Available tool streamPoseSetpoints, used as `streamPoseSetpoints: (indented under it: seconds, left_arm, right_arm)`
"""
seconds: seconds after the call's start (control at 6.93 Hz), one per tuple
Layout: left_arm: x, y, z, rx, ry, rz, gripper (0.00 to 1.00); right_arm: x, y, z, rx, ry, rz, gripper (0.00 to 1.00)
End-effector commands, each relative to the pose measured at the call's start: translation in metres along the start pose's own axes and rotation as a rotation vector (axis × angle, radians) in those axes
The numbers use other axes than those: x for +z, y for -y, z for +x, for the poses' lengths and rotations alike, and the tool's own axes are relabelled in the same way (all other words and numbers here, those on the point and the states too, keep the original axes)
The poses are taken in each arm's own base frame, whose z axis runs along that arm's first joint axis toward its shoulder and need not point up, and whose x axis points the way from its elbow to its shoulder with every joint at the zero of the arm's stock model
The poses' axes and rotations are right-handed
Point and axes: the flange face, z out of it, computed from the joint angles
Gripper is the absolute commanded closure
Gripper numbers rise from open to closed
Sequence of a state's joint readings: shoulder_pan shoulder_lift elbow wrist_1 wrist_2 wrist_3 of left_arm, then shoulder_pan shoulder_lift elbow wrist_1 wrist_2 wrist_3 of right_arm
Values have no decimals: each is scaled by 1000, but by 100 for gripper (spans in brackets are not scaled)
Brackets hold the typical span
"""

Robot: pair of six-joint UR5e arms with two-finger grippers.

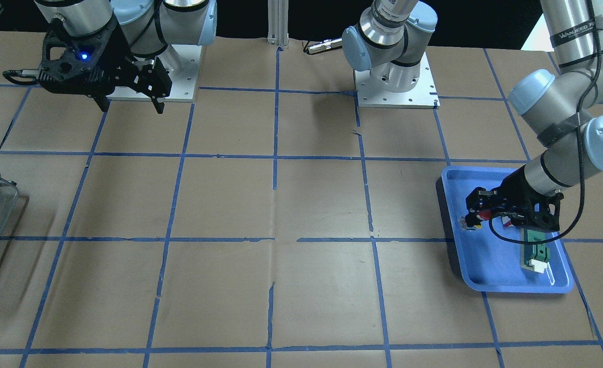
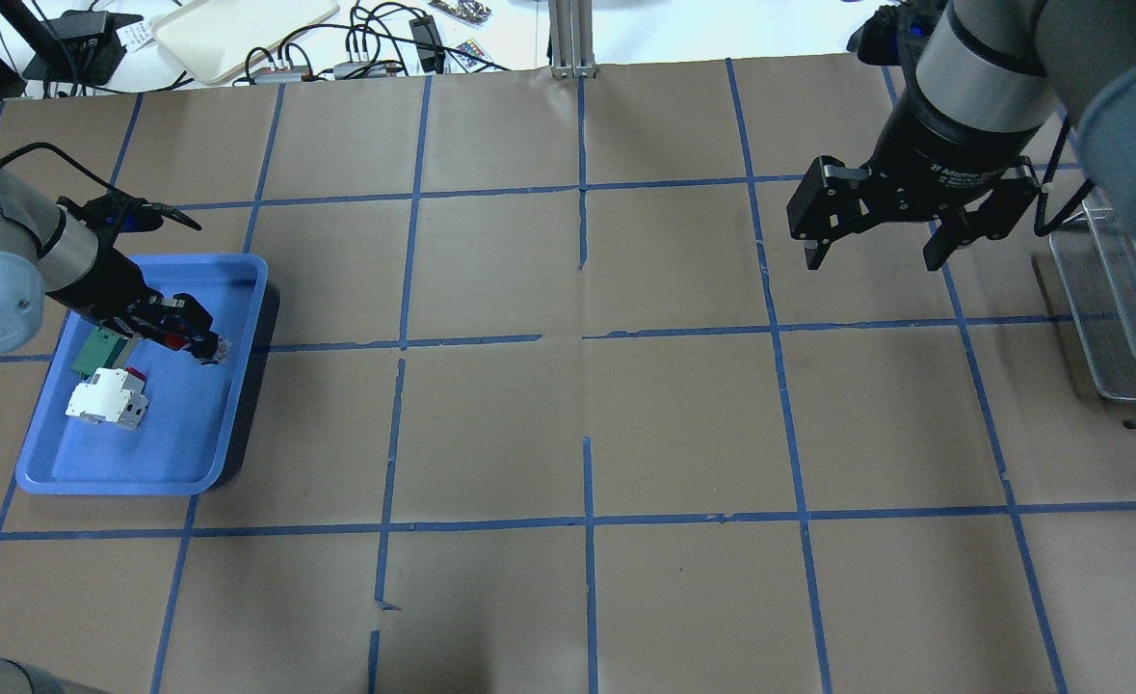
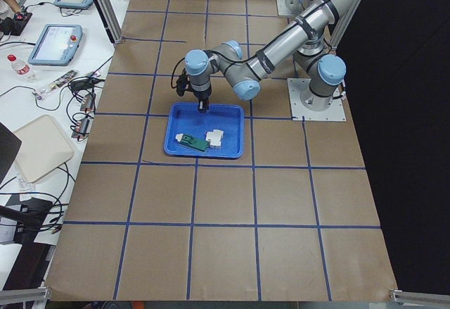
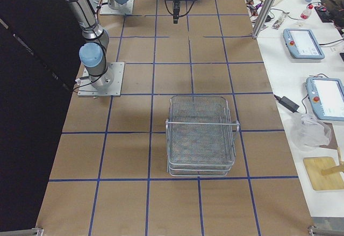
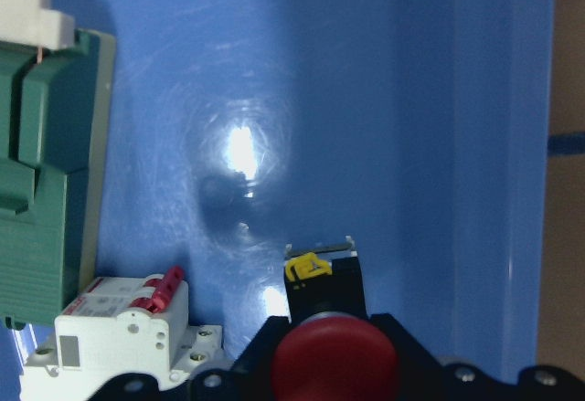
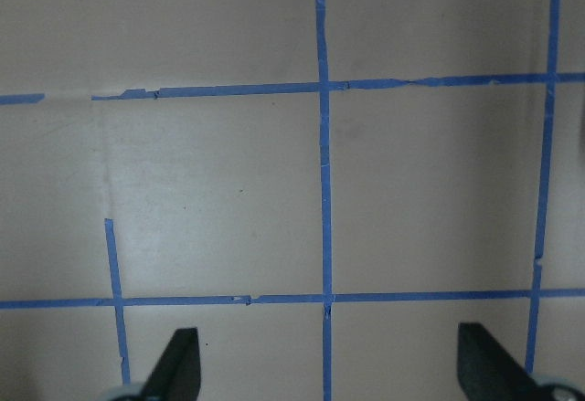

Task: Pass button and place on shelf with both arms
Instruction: 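Carry the button toward the table center while the right gripper approaches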

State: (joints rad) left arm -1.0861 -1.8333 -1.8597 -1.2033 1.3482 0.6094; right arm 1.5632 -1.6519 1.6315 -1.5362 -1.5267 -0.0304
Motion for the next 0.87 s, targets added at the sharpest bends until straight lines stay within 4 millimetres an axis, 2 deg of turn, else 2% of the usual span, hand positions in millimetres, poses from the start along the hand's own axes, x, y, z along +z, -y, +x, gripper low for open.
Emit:
streamPoseSetpoints:
  seconds: [0.0, 0.14, 0.43, 0.58, 0.72]
  left_arm:
    - [-6, 12, 68, -50, -435, 60, 94]
    - [-7, 23, 116, -67, -632, 117, 94]
    - [-2, 29, 252, 18, -892, 128, 95]
    - [-14, 25, 301, -37, -992, 89, 95]
    - [-23, 17, 340, -28, -1058, 73, 94]
  right_arm:
    - [-4, 12, 16, -259, 107, 54, 0]
    - [-6, 17, 31, -369, 167, 89, 0]
    - [-11, 24, 57, -529, 281, 177, 0]
    - [-13, 24, 57, -632, 287, 205, 0]
    - [-13, 25, 56, -688, 306, 228, 0]
